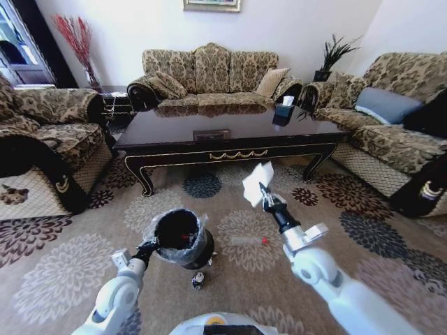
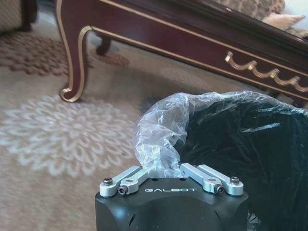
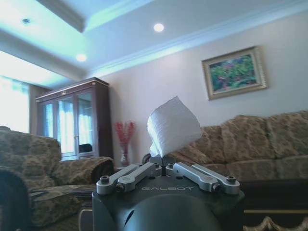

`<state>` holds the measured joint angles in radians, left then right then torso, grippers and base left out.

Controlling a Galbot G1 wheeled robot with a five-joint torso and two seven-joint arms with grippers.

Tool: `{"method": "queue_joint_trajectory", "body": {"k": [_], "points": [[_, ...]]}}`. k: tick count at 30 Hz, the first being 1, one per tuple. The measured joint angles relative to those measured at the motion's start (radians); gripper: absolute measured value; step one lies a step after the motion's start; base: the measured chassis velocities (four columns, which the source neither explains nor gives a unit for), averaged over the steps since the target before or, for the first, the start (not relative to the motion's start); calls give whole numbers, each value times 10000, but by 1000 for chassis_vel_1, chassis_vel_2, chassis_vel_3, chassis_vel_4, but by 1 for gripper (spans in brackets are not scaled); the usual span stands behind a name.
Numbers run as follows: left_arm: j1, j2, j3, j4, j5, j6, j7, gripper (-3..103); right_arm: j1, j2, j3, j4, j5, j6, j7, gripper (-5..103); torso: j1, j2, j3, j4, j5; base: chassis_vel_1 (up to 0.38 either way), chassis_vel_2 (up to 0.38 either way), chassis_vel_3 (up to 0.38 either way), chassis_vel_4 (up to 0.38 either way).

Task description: Move to the front of the table and pick up the trash from the floor, then place it into the trash bin.

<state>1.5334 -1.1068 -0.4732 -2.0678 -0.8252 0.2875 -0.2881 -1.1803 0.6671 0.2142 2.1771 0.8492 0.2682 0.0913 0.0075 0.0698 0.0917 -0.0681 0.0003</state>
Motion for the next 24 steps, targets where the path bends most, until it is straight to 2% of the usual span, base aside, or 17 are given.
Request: {"method": "queue_joint_trajectory", "body": {"k": [1,7,12,15,19,22,24], "points": [[0,0,0,0,0,0,0,3,0,0,0,0,0,0,0,0,0,0,0,0,0,0,0,0,0],[-553,-65,898,206,41,168,-94,3,798,-1014,-646,664,-63,-110,-360,0,-1,0,0,-1,-2,0,0,0,0],[-984,-201,1498,472,116,169,-90,3,1053,-1270,-1242,699,-292,-97,-691,0,0,0,0,-1,-2,0,0,0,0],[-1191,-264,1761,548,111,171,-98,3,1121,-1268,-1522,587,-485,-37,-762,0,0,0,0,-1,-1,0,0,0,0],[-1792,-627,2399,690,-23,232,-320,3,954,-1031,-1895,510,-833,-11,-774,0,0,0,0,-1,1,0,0,0,0],[-2457,-1142,3234,1007,4,270,-430,3,792,-821,-2173,211,-1326,82,-774,0,0,0,0,-6,-3,0,0,0,0],[-2555,-1235,3389,1070,40,271,-448,3,788,-774,-2219,64,-1507,149,-774,0,-1,0,0,-6,-2,0,0,0,0]]}}
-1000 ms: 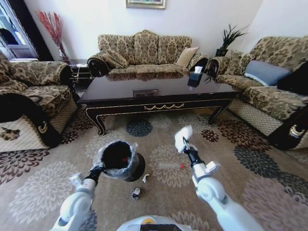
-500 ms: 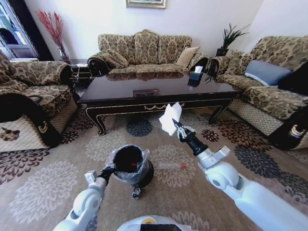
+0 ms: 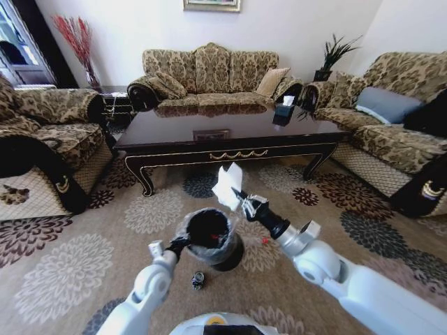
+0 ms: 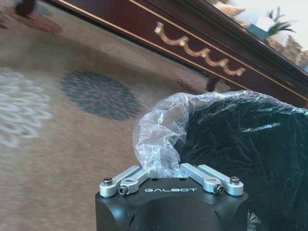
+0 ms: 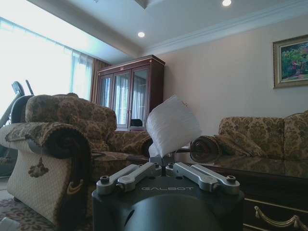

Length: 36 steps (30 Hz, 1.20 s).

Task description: Move to the front of the table and pick up the trash from the floor, then place it into the trash bin.

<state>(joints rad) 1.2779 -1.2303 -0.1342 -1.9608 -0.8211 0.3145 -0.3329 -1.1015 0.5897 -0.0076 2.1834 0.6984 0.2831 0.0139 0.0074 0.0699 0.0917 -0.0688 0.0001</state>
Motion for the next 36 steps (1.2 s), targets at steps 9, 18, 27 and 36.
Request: {"method": "queue_joint_trajectory", "body": {"k": [9,18,27,36], "points": [[-24,-615,299,-287,-184,7,-153,3,-609,327,132,-685,-1283,496,115,0,1,0,-1,4,1,0,0,0,0],[664,-473,-785,-1313,-728,191,-277,3,-988,216,-251,-422,-1581,477,363,4,0,0,-1,10,-1,0,0,0,0],[1324,-452,-1384,-2128,-784,235,-292,3,-1039,84,-728,-287,-1855,378,338,37,0,0,-1,7,-3,0,0,0,0],[1389,-279,-1754,-2121,-924,206,-262,3,-1685,-423,224,171,-1808,329,23,69,0,1,0,4,-3,0,0,0,0]]}}
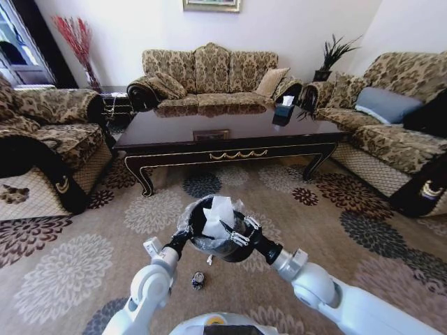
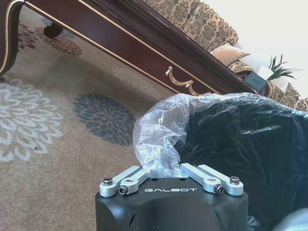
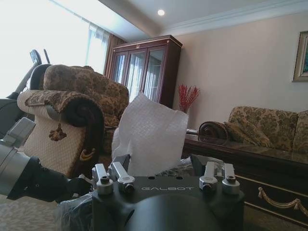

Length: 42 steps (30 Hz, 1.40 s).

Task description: Move to the front of the table and pick up the trash from the floor, then place it into the trash bin.

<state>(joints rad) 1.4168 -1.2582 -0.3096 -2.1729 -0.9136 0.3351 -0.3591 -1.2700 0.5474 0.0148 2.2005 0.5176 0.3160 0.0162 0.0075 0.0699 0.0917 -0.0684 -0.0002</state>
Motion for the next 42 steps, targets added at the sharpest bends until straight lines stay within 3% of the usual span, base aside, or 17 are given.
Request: {"method": "queue_joint_trajectory", "body": {"k": [1,3,6,10,21,36,40,42], "points": [[14,9,-24,3,-1,-1,0,3,-114,-23,141,38,2,16,-51,74,0,0,0,-1,1,0,0,0,0],[38,18,-59,5,-2,-2,0,3,-203,-40,244,66,2,35,-85,74,0,0,0,0,2,0,0,0,0],[159,55,-223,-18,-3,-9,0,3,-711,-54,662,165,-80,115,-236,90,0,0,1,4,3,0,0,0,0],[243,102,-363,-94,-29,-30,5,3,-1327,19,1195,274,-177,154,-296,100,0,0,0,0,3,0,0,0,0],[661,258,-761,-741,-248,-69,7,3,-2169,185,2349,463,-235,-285,-20,100,0,0,0,2,2,0,0,0,0],[871,-60,-1,-406,501,-151,153,3,-1228,111,2191,596,537,-970,342,100,0,0,1,0,1,0,0,0,0],[761,23,-347,-325,471,-204,192,3,-1237,96,2311,422,667,-1015,704,100,0,0,0,0,1,0,0,0,0],[666,198,-1039,-256,252,-290,193,3,-1167,266,2350,268,941,-1373,1362,100,0,-1,1,-1,0,0,0,0,0]]}}
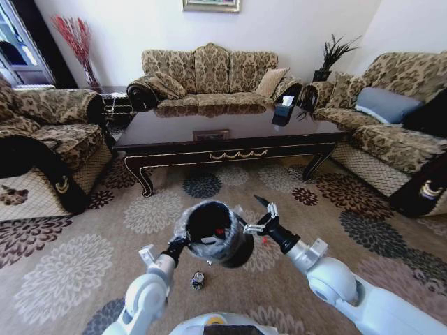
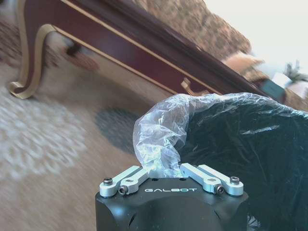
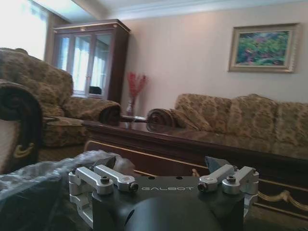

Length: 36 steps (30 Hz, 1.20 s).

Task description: Move to the front of the table and pick up the trash from the floor, then place it into the trash bin.

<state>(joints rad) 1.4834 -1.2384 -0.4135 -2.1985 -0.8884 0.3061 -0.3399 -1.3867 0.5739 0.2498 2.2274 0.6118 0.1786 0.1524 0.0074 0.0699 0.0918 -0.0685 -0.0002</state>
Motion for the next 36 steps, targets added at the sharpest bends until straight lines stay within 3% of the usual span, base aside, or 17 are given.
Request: {"method": "queue_joint_trajectory", "body": {"k": [2,4,5,7,9,11,14,15,18,22,23,24,26,28,31,36], "points": [[-15,87,-331,-1,-161,-13,-16,3,91,109,-42,-54,165,-267,340,100,0,0,0,2,-1,0,0,0,0],[-42,379,-1158,-29,-678,-15,-86,3,299,442,-169,-211,715,-1163,1327,100,0,0,0,10,1,0,0,0,0],[-42,379,-1158,-29,-678,-15,-86,3,299,442,-169,-211,715,-1163,1327,100,0,0,0,10,1,0,0,0,0],[-146,813,-1917,108,-1173,-84,-203,3,395,1034,-217,-530,1367,-2200,2523,100,0,1,0,-1,0,0,0,0,0],[-137,882,-2091,141,-1260,-99,-220,3,464,1208,-250,-657,1584,-2445,2839,100,0,1,-1,-1,0,0,0,0,0],[60,1016,-2876,242,-1430,-171,-277,3,964,2017,-579,-1307,2711,-3365,4101,100,0,0,1,0,0,0,0,0,0],[199,1013,-3229,233,-1567,-176,-319,3,1312,2443,-792,-1713,3208,-3653,4642,100,0,0,0,5,3,0,0,0,0],[392,952,-3728,182,-1695,-176,-377,3,1887,3071,-1100,-2453,3690,-3946,5321,100,0,0,0,8,-3,0,0,0,0],[530,887,-4103,128,-1730,-193,-406,3,2309,3608,-1289,-3102,3827,-4045,5660,100,0,0,0,6,0,0,0,0,0],[931,795,-4902,21,-1960,-207,-460,3,2975,5097,-1430,-4590,3851,-4088,5999,100,0,0,0,2,-2,0,0,0,0],[931,795,-4902,21,-1960,-207,-460,3,2975,5097,-1430,-4590,3851,-4088,5999,100,0,0,0,2,-2,0,0,0,0],[1107,749,-5188,-3,-2051,-208,-467,3,3122,5863,-1364,-5153,3922,-4192,6225,100,0,0,0,2,-1,0,0,0,0],[1295,673,-5497,-6,-2112,-216,-468,3,3259,6689,-1226,-5757,4137,-4364,6679,100,0,0,0,7,1,0,0,0,0],[1341,654,-5565,-5,-2114,-231,-468,3,3304,6937,-1159,-5957,4238,-4420,6844,100,0,0,0,6,2,0,0,0,0],[1587,543,-5745,-6,-2113,-279,-456,3,3598,7854,-815,-6965,4615,-4502,7533,100,0,0,0,1,-2,0,0,0,0],[1644,496,-5806,-72,-2093,-280,-452,3,3983,8515,-467,-7836,4782,-4312,8048,100,0,0,0,2,0,0,0,0,0]]}}
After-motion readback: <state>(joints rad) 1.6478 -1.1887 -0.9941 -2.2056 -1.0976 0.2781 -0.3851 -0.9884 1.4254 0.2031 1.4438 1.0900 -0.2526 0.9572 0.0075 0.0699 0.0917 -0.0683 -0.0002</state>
